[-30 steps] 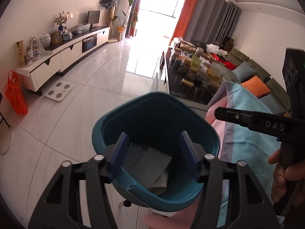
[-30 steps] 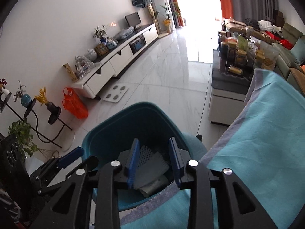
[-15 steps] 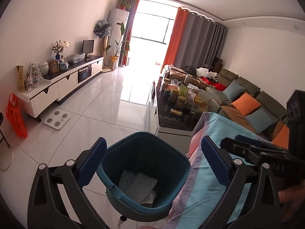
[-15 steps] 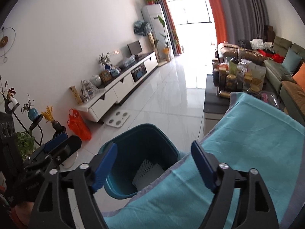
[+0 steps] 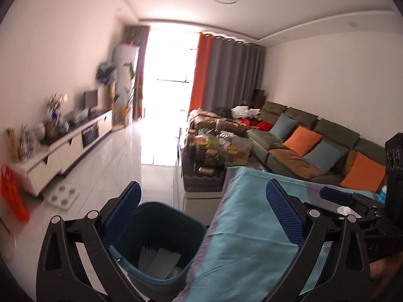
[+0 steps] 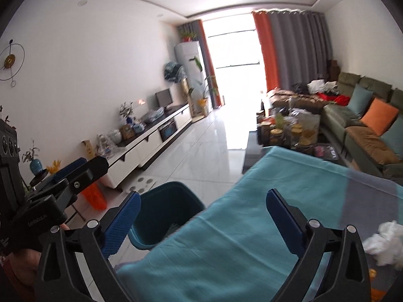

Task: Collect trash
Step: 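Move both open tools back over the table, then lower the right tool onto the gold foil wrapper and close it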

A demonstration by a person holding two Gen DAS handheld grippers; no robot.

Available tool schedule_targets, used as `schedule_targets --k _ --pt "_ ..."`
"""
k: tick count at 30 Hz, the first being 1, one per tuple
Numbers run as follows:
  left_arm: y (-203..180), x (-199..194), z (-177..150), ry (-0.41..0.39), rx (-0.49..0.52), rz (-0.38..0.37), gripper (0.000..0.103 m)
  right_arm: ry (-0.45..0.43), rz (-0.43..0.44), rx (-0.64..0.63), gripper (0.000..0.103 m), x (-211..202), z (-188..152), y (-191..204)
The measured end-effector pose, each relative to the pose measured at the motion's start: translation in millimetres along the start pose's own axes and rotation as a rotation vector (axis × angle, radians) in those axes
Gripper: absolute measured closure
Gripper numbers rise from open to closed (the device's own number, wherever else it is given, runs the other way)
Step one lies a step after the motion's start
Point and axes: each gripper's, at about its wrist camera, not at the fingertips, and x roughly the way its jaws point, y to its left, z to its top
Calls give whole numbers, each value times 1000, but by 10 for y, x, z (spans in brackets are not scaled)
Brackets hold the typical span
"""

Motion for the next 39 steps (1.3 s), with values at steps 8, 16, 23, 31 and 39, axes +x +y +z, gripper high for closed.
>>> schedule_targets --k 8,16,23,31,39 --pt "-563 -176 12 -25 42 -110 5 -118 -137 24 7 -601 -136 -250" --pt "-1055 -306 -145 -66 141 -229 5 -249 -329 41 7 -1146 -365 -447" --pt "-1457 -438 -264 -96 196 -336 5 -329 -494 22 7 -1553 -591 -526" --pt "-1654 -438 -324 -101 192 -389 5 -360 -649 44 7 -1927 -824 -650" --pt "-1797 -341 -392 -78 181 -441 5 -324 -765 93 7 -2192 -1118 -763"
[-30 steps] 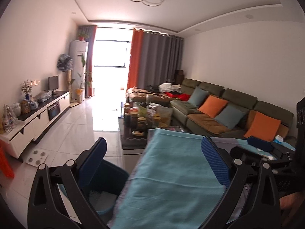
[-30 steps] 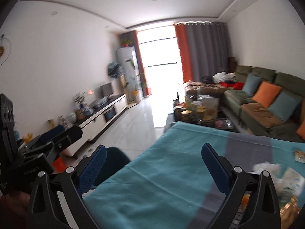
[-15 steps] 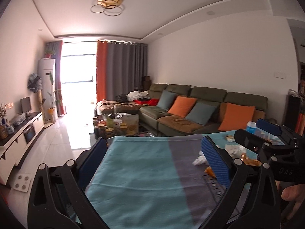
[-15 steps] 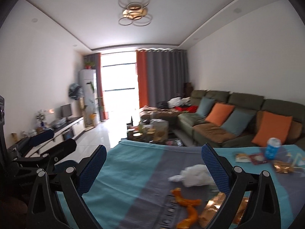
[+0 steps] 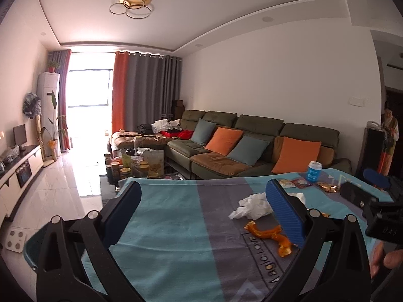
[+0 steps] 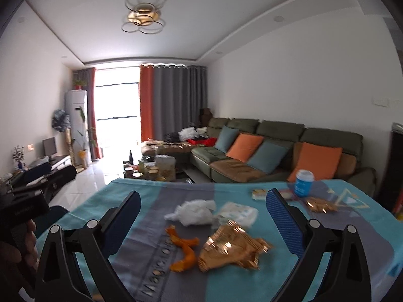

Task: Collect trash
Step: 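Lower the right tool onto the gold foil wrapper and close it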

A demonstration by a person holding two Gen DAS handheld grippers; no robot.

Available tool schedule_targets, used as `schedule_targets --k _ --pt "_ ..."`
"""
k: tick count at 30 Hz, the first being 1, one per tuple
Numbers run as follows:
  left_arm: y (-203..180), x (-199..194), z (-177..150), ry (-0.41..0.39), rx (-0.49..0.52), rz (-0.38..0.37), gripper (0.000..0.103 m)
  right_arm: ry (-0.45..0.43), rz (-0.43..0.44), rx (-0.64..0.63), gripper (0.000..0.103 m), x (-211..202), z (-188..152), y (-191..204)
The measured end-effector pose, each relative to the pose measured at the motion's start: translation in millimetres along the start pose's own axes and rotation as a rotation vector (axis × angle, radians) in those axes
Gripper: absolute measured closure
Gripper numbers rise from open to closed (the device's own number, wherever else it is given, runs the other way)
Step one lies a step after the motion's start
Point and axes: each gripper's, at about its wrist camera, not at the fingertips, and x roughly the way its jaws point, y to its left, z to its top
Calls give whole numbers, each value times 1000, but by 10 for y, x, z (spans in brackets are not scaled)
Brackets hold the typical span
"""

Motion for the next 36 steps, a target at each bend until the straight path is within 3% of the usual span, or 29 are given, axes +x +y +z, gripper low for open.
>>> schedule_targets --k 8,20,30,36 --pt "-80 151 -106 33 -11 -40 5 39 -76 36 7 -43 -146 -213" --pt "-70 276 -178 69 -12 -35 5 109 -47 49 7 179 -192 -228" --pt "-48 512 -269 123 -17 -46 5 236 -65 51 9 613 -229 -285" --pt "-54 657 -318 154 -28 -56 5 335 -52 23 18 876 -342 -257"
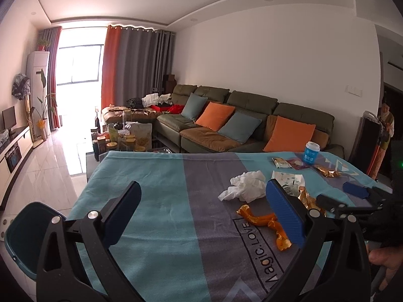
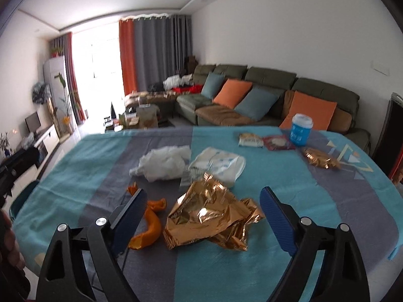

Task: Collect trash
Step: 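Lower the right tool onto the gold foil wrapper and close it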

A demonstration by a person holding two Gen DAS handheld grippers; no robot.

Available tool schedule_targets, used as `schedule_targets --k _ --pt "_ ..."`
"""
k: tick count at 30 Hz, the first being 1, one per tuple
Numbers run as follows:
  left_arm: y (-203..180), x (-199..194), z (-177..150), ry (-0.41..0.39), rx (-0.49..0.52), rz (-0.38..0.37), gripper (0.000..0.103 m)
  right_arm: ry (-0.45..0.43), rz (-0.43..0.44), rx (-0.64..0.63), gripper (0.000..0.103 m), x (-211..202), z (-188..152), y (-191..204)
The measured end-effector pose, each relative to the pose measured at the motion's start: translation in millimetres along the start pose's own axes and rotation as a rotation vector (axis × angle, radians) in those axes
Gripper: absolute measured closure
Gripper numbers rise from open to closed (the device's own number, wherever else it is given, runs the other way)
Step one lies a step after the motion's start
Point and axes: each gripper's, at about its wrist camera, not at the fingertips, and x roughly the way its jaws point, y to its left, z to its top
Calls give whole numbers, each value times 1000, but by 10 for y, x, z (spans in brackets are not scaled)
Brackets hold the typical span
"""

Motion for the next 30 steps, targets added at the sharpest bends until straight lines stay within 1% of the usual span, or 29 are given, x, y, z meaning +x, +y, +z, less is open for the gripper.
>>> schedule_targets --k 3,4,12,14,16,19,21,23,26,30 --pt "-12 69 -29 18 5 -6 6 43 -2 5 21 130 -38 2" --pt "-17 85 -39 21 6 -6 5 55 -4 6 24 173 -45 5" --pt "-27 234 -82 46 3 -19 5 116 -13 18 32 494 3 28" --pt "-33 272 -91 54 3 -21 5 137 -13 15 37 566 -6 35" --pt "-38 315 -101 62 1 -25 5 158 -5 13 50 622 -29 36" --pt "-54 392 -109 74 -1 -31 5 174 6 13 62 648 -56 34" --pt "-66 421 -120 78 1 -35 5 175 12 17 66 637 -61 28" --pt "-83 447 -126 83 4 -38 5 179 27 26 76 618 -73 15" --pt "-103 493 -136 94 2 -45 5 196 41 34 80 632 -120 -8" --pt "-168 525 -127 92 16 -55 5 188 61 59 83 608 -130 -61"
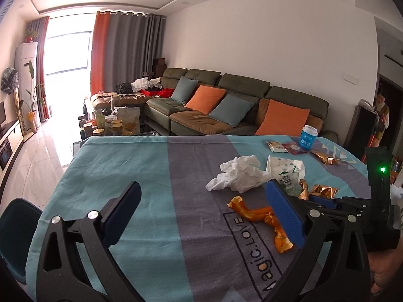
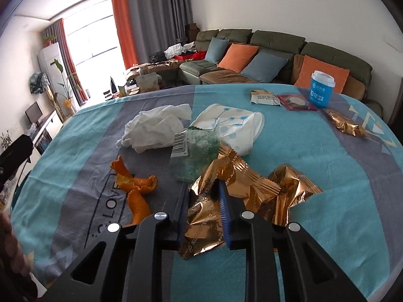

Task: Collect trash
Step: 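Lower the right tool onto the gold foil wrapper and close it, then grasp the orange peel with the left tool while the right tool lifts the gold wrapper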

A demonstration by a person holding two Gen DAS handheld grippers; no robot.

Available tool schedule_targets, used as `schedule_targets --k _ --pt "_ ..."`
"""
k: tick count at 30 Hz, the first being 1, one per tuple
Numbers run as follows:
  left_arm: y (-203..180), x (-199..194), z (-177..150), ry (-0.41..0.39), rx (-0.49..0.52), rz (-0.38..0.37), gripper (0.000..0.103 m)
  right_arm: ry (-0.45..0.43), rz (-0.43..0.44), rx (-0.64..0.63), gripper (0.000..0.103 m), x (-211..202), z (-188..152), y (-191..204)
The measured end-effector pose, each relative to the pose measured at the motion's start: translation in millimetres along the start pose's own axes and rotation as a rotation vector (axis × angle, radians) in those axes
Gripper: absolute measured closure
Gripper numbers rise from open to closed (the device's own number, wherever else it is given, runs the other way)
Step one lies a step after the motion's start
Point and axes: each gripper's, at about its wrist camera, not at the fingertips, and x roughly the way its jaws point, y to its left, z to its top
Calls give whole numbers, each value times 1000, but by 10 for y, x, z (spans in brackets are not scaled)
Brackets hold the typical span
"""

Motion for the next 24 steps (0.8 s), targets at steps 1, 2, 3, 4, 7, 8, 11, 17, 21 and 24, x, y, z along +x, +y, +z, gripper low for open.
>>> schedule_targets --k 1,2,3,4,7,8,11,17,21,24 --pt "-20 5 8 -3 6 -3 5 -6 12 5 84 -19 -1 -7" --pt "-39 14 15 -4 11 -6 5 -7 18 6 84 -25 -1 -21" --pt "-48 23 18 -5 16 -8 5 -10 26 7 85 -35 -3 -22" --pt "-55 31 19 -6 19 -9 5 -14 32 8 86 -48 -7 -24" --pt "-86 94 45 -2 24 -13 5 -28 43 14 88 -94 -1 -38" --pt "-96 132 58 3 26 -13 5 -33 47 18 92 -115 0 -45" --pt "-115 234 87 15 29 -19 5 -54 53 23 94 -187 24 -71" --pt "-171 565 101 103 30 -55 5 -87 68 45 95 -313 58 -125" --pt "-229 678 28 171 29 -90 6 -114 62 57 95 -412 92 -177" --pt "-339 720 -89 225 49 -118 6 -129 50 65 95 -466 111 -218"
